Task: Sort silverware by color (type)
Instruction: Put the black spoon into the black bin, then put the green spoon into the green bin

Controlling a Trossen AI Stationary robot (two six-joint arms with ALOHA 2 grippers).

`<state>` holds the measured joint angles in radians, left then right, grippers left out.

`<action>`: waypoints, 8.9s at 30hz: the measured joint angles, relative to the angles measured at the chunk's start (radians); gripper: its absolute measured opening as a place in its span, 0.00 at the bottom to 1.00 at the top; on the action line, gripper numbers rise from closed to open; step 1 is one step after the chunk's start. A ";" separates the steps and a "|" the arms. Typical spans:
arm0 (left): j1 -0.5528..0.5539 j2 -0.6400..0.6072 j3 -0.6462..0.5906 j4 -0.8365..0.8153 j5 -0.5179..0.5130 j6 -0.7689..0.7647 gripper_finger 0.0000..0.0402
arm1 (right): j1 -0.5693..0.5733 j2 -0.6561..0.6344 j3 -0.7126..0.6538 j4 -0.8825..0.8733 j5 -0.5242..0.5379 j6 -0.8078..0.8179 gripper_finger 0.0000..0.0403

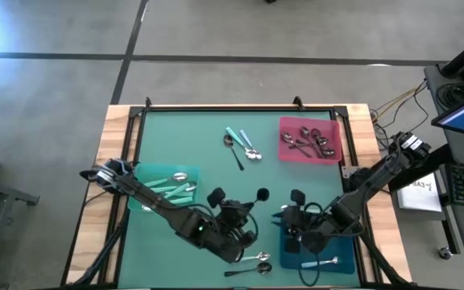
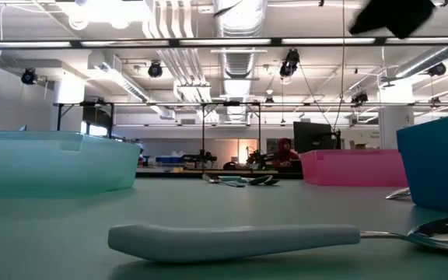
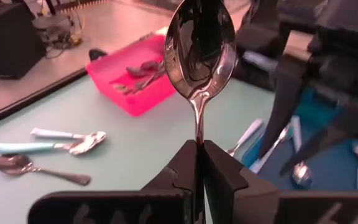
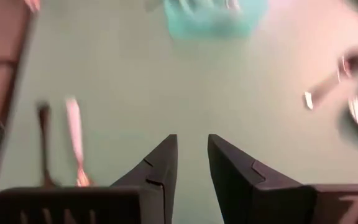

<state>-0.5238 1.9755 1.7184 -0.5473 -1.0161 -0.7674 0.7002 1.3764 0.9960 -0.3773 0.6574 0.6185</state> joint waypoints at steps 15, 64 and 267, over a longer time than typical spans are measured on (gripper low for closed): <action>-0.017 0.017 -0.001 0.283 -0.168 0.134 0.00 | -0.078 0.002 -0.006 0.316 0.036 -0.228 0.35; -0.065 -0.125 0.001 -0.140 -0.397 -0.007 0.00 | -0.174 -0.203 -0.023 0.242 -0.001 -0.429 0.38; 0.478 -0.270 -0.864 1.519 0.925 0.496 0.07 | -1.028 -0.366 -0.245 -0.457 -0.307 -0.208 0.27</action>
<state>-0.0456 1.7056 0.8547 0.9714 -0.0915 -0.2714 -0.3283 1.0103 0.7506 -0.8345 0.3508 0.4110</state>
